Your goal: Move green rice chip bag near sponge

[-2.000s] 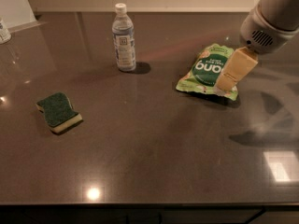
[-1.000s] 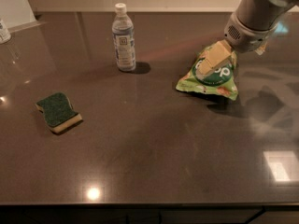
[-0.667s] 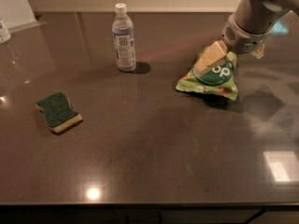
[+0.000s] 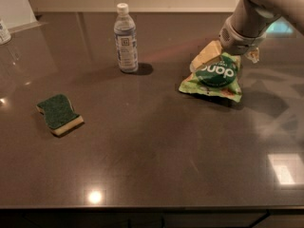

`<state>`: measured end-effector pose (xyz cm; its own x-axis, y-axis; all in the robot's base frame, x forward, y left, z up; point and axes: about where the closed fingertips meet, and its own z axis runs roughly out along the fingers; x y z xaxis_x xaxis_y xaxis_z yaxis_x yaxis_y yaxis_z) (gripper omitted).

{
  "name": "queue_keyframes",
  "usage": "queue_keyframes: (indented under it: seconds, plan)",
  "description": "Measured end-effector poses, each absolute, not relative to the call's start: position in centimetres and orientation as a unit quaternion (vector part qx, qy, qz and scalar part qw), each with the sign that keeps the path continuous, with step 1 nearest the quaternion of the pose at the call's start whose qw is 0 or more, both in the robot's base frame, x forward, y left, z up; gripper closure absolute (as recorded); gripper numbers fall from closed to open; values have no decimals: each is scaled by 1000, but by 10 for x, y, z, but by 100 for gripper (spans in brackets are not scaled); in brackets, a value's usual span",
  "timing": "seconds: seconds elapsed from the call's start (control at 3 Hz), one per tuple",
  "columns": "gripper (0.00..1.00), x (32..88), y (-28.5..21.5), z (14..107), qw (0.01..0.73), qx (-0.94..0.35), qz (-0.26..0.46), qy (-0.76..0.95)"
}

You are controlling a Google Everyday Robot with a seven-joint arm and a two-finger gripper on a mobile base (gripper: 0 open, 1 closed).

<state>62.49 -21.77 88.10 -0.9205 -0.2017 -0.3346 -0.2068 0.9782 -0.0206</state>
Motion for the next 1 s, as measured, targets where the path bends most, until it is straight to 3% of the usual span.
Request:
queue_keyframes:
  seconds: [1.0]
  plan:
    - [0,647,-227,856,172,-57,4,983]
